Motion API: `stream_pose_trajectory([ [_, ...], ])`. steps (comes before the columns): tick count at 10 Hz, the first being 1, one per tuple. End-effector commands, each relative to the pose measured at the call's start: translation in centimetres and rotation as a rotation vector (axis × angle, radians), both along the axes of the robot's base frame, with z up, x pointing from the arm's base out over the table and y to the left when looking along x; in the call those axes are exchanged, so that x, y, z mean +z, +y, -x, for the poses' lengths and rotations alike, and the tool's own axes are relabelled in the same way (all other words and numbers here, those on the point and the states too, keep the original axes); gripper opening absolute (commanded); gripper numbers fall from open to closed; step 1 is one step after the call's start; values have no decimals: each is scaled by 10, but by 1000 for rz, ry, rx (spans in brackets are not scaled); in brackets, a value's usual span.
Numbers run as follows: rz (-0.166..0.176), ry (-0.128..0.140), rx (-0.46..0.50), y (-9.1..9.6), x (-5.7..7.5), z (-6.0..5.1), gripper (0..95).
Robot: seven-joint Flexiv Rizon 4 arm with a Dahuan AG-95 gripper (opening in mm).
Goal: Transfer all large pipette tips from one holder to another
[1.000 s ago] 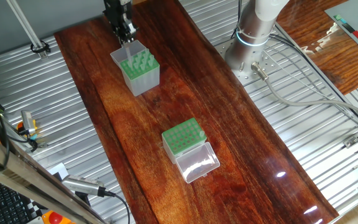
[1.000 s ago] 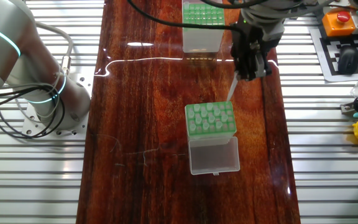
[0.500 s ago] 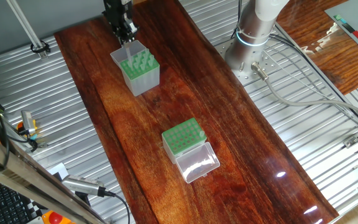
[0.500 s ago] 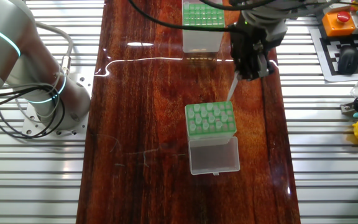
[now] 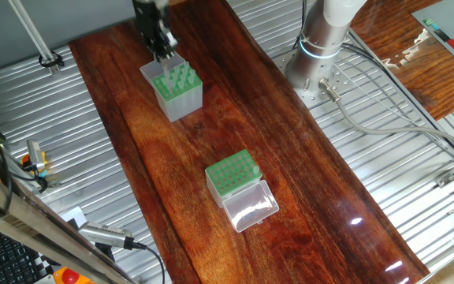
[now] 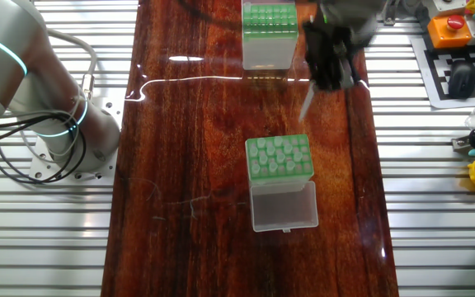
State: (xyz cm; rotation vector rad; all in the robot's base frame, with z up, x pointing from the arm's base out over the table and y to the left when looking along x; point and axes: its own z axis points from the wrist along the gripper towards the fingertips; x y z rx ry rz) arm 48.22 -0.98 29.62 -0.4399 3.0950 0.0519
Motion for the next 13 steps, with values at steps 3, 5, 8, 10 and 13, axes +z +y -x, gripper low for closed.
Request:
stream_pose_trajectory([
  [3,35,-3,-48,39,-12,16,0],
  [5,26,-4,45,39,-12,16,0],
  [8,-6,-2,73,39,-12,16,0],
  [10,-8,6,30,66,-9,22,0],
  [13,5,11,-40,117,-5,40,0],
])
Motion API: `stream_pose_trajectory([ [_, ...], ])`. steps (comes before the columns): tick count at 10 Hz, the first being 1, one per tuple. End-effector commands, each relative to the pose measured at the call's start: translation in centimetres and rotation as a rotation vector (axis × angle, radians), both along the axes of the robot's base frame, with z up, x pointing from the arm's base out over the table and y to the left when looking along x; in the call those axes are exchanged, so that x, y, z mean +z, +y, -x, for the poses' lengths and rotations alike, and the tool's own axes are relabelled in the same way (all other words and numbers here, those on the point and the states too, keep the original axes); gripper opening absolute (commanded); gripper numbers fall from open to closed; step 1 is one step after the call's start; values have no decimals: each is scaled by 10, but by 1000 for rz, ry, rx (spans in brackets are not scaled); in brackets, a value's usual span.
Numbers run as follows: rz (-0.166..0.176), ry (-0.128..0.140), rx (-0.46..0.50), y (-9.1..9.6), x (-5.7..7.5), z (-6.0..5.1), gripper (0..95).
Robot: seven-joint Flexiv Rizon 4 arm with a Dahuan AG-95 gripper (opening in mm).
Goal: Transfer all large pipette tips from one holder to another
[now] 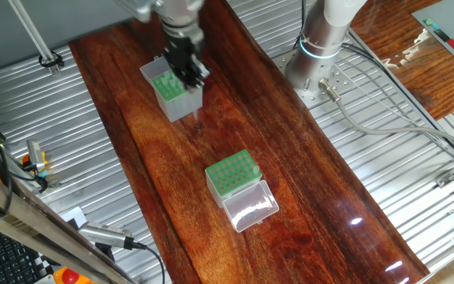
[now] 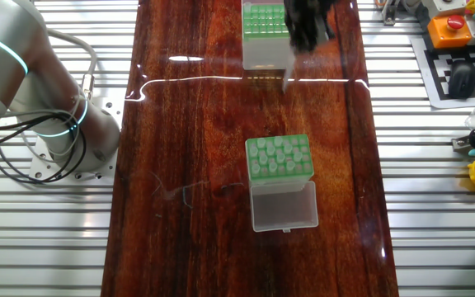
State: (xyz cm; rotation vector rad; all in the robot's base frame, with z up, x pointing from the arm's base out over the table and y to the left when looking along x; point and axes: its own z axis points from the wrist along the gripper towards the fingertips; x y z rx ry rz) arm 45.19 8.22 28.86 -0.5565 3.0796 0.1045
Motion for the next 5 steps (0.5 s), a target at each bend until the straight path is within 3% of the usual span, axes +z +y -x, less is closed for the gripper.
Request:
stream_pose_trajectory([
  [1,44,5,-125,32,4,12,0],
  [5,43,2,-48,32,4,12,0],
])
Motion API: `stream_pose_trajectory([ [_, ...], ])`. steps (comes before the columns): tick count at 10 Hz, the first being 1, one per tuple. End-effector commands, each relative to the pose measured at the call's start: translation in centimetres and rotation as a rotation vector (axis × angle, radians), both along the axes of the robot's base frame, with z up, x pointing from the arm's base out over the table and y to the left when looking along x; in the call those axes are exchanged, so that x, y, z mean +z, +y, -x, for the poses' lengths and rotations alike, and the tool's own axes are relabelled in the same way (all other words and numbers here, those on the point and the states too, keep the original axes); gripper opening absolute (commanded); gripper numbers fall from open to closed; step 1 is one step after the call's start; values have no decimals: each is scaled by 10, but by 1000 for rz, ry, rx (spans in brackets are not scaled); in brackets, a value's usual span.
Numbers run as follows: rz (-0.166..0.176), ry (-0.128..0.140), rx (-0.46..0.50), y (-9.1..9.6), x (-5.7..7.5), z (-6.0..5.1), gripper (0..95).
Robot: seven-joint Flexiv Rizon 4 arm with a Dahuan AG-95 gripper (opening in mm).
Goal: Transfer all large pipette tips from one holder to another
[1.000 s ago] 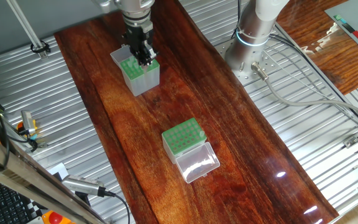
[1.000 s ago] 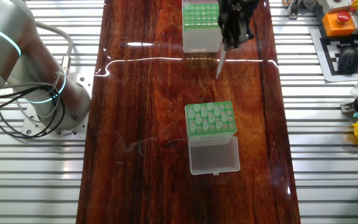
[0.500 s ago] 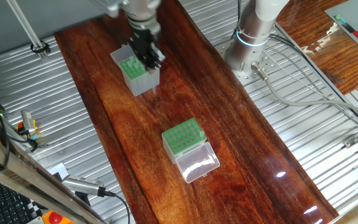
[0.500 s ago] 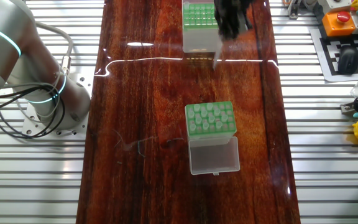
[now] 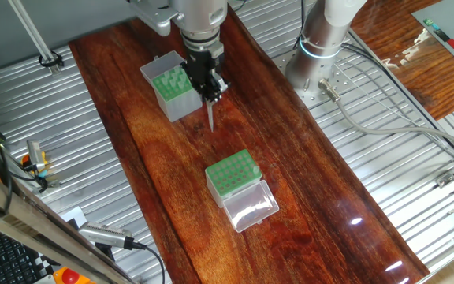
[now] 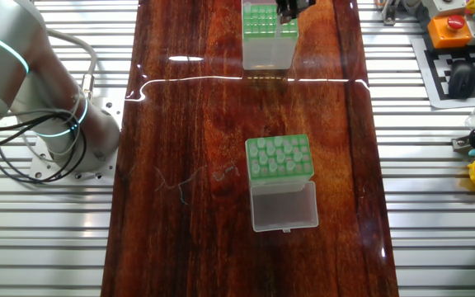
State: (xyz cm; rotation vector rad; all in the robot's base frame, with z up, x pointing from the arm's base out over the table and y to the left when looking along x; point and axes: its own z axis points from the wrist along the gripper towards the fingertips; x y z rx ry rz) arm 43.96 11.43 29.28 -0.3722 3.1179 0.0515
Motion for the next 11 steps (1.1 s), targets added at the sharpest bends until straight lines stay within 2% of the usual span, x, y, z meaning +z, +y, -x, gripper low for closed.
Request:
stream_pose_trajectory([
  [1,1,-6,102,-1,0,0,0],
  [2,-7,-7,131,-1,0,0,0],
  [4,-15,-6,126,9,0,5,0],
  [6,-2,-5,66,49,2,32,0],
  [7,4,-5,59,64,4,44,0],
  [8,9,-5,45,74,6,50,0],
  [11,14,-11,33,74,6,50,0],
])
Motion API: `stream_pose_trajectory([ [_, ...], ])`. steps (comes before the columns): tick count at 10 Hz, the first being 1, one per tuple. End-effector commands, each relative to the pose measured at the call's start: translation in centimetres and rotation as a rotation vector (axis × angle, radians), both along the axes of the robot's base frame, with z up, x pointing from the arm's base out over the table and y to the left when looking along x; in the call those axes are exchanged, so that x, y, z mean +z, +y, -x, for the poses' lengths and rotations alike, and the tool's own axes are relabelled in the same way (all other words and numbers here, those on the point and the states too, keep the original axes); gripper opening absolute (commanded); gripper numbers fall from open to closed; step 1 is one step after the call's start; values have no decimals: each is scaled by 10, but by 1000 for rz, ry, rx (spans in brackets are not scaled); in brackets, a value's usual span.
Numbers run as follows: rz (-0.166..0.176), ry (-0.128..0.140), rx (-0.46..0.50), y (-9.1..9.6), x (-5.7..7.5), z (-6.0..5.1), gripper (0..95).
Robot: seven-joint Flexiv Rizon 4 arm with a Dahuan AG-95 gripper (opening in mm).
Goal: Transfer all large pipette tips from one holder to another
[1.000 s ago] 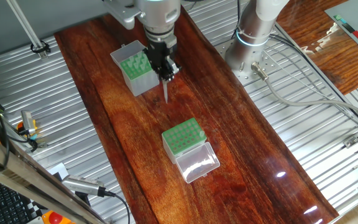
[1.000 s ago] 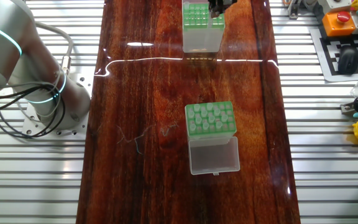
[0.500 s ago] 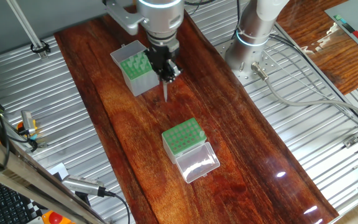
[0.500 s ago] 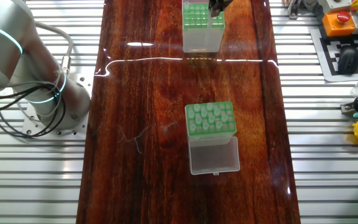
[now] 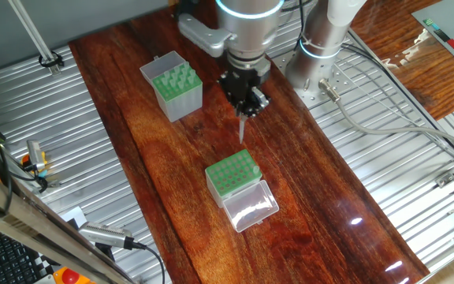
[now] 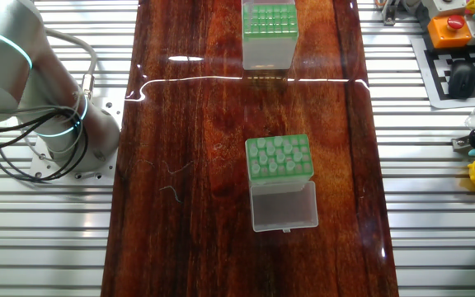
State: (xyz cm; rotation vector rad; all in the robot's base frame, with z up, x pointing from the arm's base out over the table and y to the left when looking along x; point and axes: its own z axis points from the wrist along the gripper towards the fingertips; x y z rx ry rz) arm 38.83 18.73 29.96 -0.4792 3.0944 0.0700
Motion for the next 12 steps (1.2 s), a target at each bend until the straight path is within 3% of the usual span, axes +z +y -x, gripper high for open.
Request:
stream_pose_trajectory([
  [1,24,-4,-3,1,0,-1,0],
  [3,12,-6,49,1,0,-1,0],
  [6,-6,-6,55,2,0,-1,0],
  [9,2,-3,13,35,4,2,0],
  [12,1,-3,10,42,2,3,0],
])
